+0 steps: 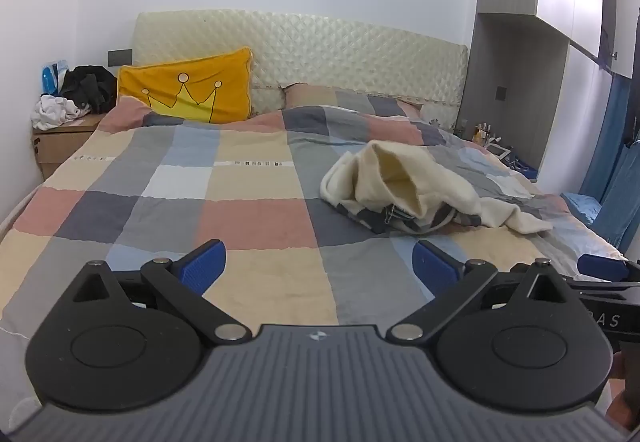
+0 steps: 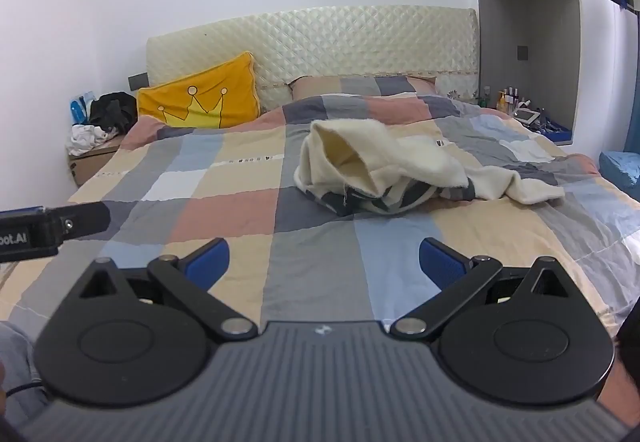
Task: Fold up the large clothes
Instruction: 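Move both grippers toward the crumpled cream striped sweater on the bed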
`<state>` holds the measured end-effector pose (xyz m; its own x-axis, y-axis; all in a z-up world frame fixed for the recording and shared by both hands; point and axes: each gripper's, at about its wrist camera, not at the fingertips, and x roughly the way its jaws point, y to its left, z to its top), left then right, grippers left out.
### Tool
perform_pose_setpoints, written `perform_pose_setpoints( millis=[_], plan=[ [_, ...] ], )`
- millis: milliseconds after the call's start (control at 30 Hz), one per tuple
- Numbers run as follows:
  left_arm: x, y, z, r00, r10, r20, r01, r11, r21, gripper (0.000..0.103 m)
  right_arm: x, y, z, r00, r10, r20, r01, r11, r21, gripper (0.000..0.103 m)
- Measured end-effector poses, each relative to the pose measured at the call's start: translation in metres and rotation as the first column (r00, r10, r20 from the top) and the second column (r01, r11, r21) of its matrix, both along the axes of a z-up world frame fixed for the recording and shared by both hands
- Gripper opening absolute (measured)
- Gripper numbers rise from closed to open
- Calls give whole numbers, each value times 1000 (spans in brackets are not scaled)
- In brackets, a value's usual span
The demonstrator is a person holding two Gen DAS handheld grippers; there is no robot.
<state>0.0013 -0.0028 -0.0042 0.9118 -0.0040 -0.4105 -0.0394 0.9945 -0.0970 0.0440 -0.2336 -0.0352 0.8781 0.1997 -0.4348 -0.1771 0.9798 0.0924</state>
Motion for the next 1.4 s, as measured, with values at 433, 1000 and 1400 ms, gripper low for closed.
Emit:
perform_pose_setpoints(
  millis=[433,1000,1400],
  plan=[
    [12,2,-7,1000,-4,-21,4,1000,-2,101,3,-2,-3,1000,-5,-16,5,1000,-13,103],
    [14,9,-10,1000,14,-25,-14,1000,-17,101,7,0,-6,999,3,-35,-3,1000,-1,103],
    [16,10,-14,999,14,-31,-15,1000,-20,101,10,1,-8,999,-4,-41,3,1000,-5,103]
  ],
)
